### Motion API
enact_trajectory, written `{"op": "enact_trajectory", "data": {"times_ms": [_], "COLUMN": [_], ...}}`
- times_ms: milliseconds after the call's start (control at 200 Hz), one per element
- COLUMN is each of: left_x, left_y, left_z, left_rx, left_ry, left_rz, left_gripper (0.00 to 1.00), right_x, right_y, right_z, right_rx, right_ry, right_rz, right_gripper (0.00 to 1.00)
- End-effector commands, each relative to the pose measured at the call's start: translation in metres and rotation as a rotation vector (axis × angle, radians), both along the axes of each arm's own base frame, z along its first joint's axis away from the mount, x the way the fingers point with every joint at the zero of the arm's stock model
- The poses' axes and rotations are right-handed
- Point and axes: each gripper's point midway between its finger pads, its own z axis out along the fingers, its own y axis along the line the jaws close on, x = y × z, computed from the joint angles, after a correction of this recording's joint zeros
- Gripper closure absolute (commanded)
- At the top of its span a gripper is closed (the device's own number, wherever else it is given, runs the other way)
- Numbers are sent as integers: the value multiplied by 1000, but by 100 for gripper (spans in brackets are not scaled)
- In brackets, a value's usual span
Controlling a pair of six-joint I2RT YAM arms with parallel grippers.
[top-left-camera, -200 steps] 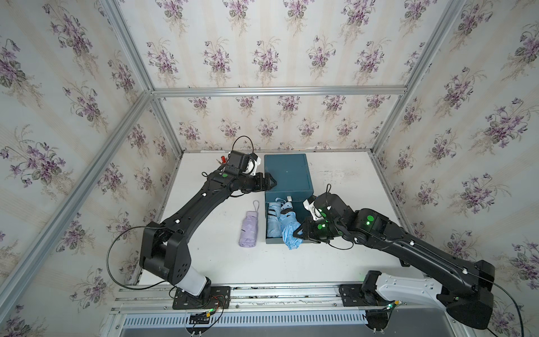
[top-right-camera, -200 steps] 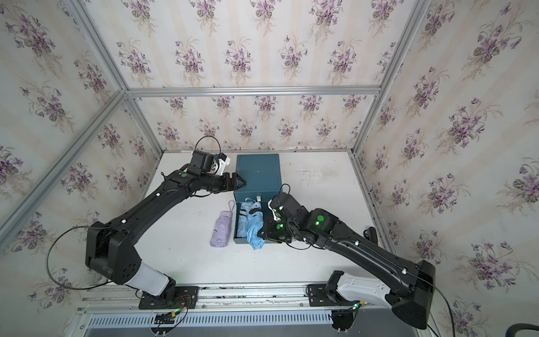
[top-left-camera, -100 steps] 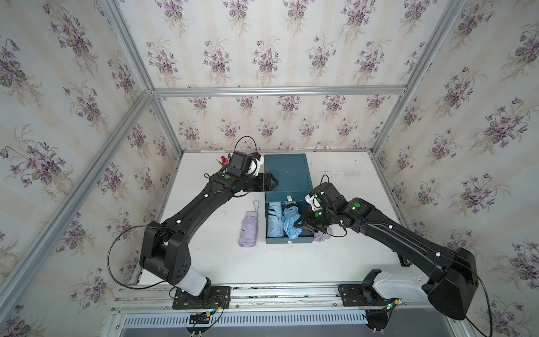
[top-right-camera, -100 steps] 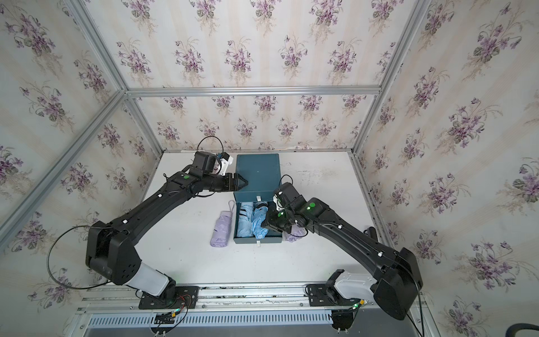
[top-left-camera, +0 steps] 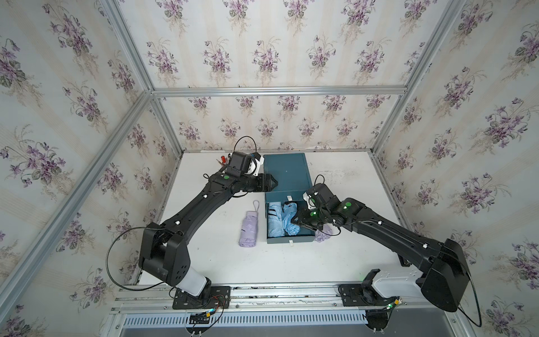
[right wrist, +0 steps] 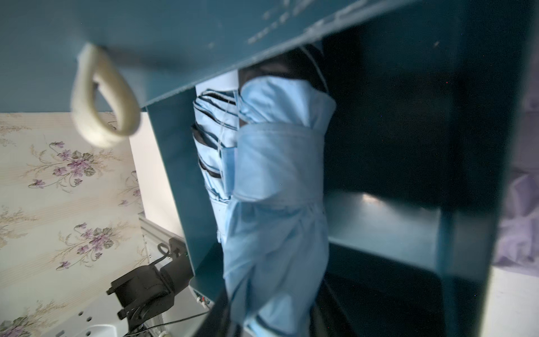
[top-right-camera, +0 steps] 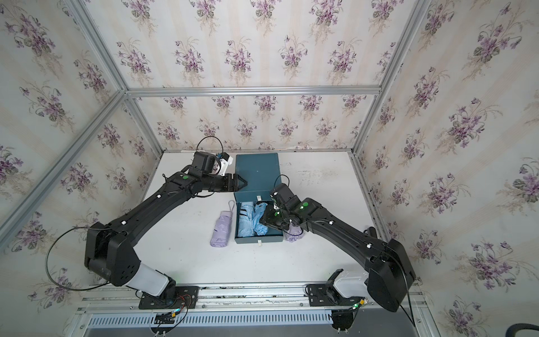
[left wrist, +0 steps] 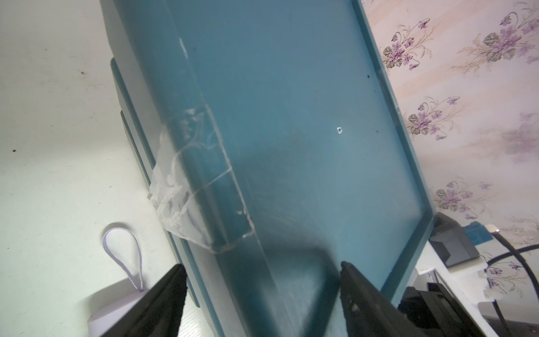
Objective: Place the umbrella in the drawer by color
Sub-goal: Place the umbrella in the drawer.
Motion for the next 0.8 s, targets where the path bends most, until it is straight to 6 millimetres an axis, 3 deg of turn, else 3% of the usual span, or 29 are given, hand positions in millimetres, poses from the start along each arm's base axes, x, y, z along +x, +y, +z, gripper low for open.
{"op": "enact_trajectory", "data": {"times_ms": [0, 290, 475, 579, 714, 794], "left_x": [-17, -17, -19, -19, -18, -17], "left_y": [19, 24, 27, 28, 28, 27], "left_z": [-31, -28, -23, -21, -23, -27], "left_rx": [122, 140, 145, 145, 143, 142], "left_ry": [104, 99, 86, 78, 75, 74], "left_rz": [22, 38, 47, 52, 57, 57], "left_gripper": [19, 18, 16, 16, 15, 15], "right_x": [12, 5, -21, -46, -79, -87], "right_y": [-6, -20, -24, -14, 4, 5], "right_z": [6, 32, 55, 45, 13, -5], "right_rx": [-23, -62, -74, -17, 63, 46], "right_ry": [-78, -209, -377, -388, -369, -366], "right_rz": [-31, -47, -23, 19, 88, 93], "right_gripper": [46, 43, 44, 45, 45, 44]}}
